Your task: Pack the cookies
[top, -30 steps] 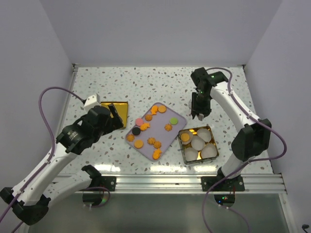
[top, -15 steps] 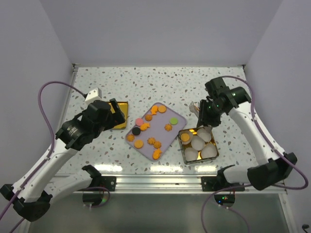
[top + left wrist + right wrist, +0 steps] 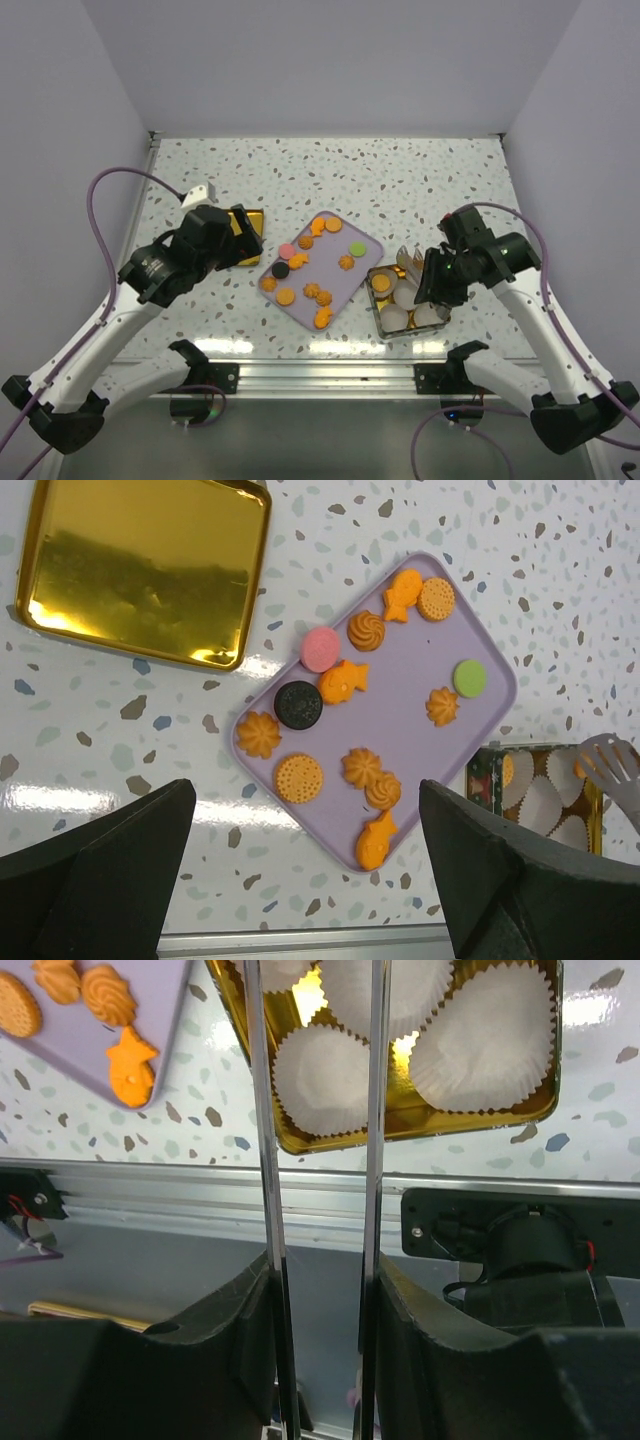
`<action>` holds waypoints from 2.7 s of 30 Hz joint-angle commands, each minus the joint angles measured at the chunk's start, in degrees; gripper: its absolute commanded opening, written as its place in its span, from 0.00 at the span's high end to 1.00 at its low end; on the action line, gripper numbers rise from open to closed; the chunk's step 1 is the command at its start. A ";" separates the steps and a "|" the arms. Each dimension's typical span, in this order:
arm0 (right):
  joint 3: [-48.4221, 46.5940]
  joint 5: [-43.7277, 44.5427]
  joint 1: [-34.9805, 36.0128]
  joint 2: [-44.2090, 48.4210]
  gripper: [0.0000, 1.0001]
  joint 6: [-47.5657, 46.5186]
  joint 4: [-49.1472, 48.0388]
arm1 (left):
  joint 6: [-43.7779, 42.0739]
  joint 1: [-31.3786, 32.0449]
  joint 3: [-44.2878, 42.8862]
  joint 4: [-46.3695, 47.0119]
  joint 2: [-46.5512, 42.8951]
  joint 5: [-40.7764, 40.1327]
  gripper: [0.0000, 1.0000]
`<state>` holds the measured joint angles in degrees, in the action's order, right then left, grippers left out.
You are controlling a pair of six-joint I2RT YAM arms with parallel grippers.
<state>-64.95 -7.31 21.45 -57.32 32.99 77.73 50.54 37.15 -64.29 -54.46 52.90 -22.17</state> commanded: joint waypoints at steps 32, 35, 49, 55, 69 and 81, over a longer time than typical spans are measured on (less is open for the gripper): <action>11.43 -3.76 -0.10 12.85 0.53 1.81 11.74 | 7.29 -0.41 4.62 -1.62 -8.08 3.81 0.02; 10.37 -3.59 -0.10 12.24 0.53 1.55 11.83 | 7.46 -0.41 4.70 -2.23 -8.69 3.37 0.02; -0.44 -6.14 0.17 3.01 0.54 0.14 8.23 | 7.64 -0.32 5.41 -3.11 -9.40 2.22 0.02; -4.30 -4.91 3.67 -3.14 0.54 0.92 4.72 | 7.38 -0.41 5.49 -2.50 -8.79 1.87 0.02; -15.01 1.68 14.14 -23.78 0.54 4.10 -3.64 | 7.11 -0.32 5.76 -2.94 -9.92 0.29 0.01; -27.42 4.76 14.06 -32.41 0.55 1.11 1.80 | 5.44 -0.41 2.77 -4.87 -9.92 -3.75 0.00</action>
<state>-88.51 -3.97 35.35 -89.86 35.33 77.08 57.25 37.15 -58.92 -58.72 43.31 -22.92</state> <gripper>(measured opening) 0.458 0.997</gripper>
